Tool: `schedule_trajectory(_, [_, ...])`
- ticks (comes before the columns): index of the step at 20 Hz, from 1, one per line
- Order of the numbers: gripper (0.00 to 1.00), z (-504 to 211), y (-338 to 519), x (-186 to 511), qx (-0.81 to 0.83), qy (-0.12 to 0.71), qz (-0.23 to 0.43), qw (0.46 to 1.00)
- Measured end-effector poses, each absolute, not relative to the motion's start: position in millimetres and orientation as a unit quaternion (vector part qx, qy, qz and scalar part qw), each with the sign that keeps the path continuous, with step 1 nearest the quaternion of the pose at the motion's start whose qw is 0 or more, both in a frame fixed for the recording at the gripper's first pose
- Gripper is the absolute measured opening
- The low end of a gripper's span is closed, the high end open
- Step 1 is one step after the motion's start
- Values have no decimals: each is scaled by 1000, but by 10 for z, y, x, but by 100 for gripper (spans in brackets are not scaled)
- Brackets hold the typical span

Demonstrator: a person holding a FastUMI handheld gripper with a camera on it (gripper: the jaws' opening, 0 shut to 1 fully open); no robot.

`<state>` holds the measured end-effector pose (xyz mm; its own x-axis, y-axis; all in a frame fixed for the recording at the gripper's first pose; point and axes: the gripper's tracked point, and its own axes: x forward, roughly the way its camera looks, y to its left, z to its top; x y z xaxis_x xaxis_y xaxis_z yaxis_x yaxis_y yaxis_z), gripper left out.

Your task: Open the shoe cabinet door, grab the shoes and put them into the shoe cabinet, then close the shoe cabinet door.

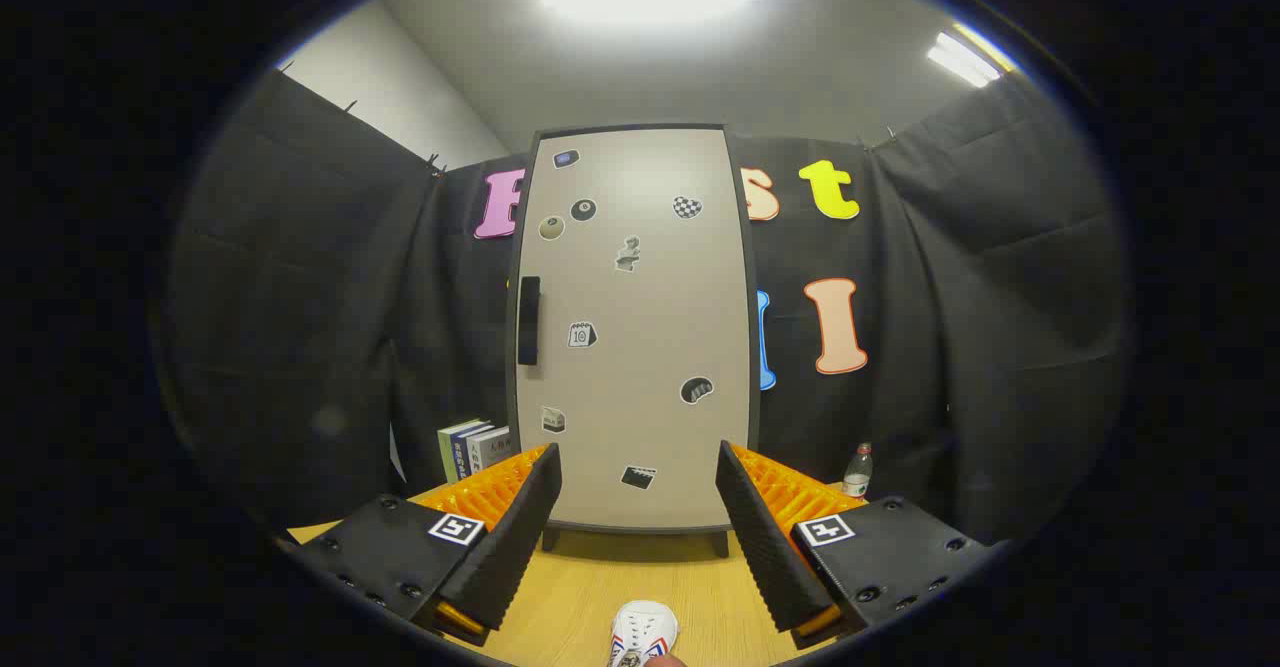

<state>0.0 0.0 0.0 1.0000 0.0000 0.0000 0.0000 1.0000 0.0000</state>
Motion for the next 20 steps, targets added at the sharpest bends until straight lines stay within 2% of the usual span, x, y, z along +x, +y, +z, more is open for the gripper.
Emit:
schedule_trajectory(15, [98, -88, -6, 169, -11, 22, 1, 1000])
schedule_trajectory(20, [98, 10, 98, 513, 2, 34, 11, 999])
